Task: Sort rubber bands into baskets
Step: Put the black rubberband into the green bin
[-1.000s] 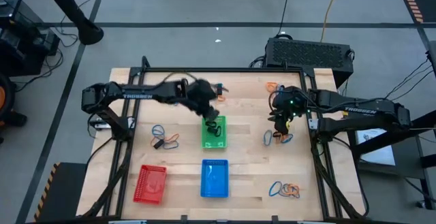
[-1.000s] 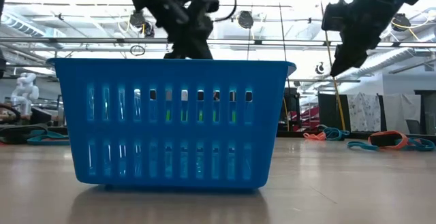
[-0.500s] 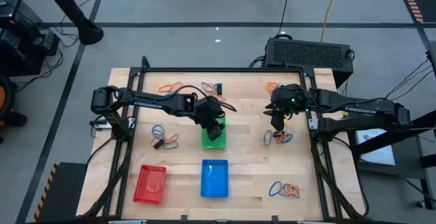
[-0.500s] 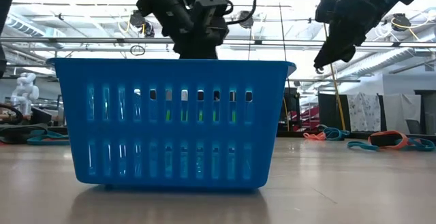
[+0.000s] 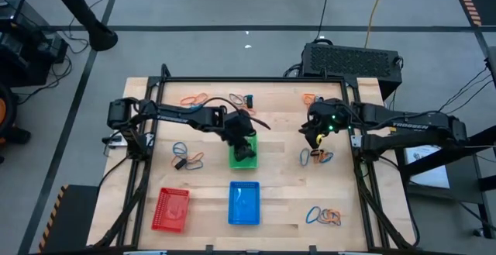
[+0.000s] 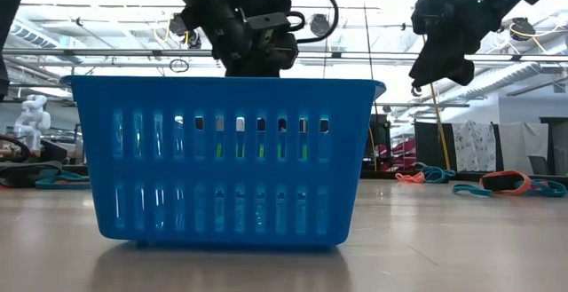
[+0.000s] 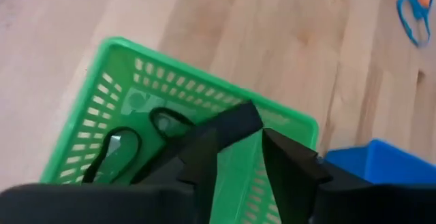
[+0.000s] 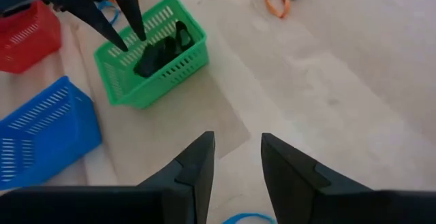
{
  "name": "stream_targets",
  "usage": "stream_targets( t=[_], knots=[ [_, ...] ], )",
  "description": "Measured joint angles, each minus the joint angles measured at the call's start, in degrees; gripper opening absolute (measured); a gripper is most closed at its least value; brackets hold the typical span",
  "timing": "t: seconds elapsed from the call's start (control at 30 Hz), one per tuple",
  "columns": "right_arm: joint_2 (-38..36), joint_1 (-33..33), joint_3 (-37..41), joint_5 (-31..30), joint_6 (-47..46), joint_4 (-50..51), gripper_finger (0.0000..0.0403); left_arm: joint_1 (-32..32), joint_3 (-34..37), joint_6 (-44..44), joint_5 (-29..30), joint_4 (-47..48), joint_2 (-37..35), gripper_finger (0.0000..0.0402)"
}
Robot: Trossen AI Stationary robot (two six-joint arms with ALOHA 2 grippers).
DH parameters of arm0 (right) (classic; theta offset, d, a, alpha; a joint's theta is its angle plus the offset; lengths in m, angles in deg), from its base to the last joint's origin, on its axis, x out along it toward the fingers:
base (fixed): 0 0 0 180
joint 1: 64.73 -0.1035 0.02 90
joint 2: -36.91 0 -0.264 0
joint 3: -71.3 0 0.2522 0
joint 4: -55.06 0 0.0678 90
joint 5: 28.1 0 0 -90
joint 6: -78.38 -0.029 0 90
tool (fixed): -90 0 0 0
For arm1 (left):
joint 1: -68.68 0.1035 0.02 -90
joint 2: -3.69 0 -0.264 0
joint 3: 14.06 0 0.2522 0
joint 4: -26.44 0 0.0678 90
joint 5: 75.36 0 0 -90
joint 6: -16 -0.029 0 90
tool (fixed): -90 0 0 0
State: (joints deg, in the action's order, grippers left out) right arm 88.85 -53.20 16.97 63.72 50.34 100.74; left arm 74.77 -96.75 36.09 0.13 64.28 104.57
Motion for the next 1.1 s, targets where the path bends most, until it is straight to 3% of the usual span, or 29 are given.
stream_targets(
  t=[0.43,0.8,1.1],
  knots=[
    [0.0,-5.12,0.0,-0.16,-8.01,-0.04,0.0114,4.97,-1.16,-7.08,-4.85,4.76,-1.62,0.0146],
    [0.02,-5.29,0.0,-0.81,-11.69,-0.4,0.0114,14.85,-8.48,-0.5,2.25,5.12,-1.52,0.0146],
    [-3.07,-3.11,-0.02,-12.82,-18.28,7.52,0.0114,19.07,-14.25,-0.61,2.52,4.1,3.19,0.0146]
  ],
)
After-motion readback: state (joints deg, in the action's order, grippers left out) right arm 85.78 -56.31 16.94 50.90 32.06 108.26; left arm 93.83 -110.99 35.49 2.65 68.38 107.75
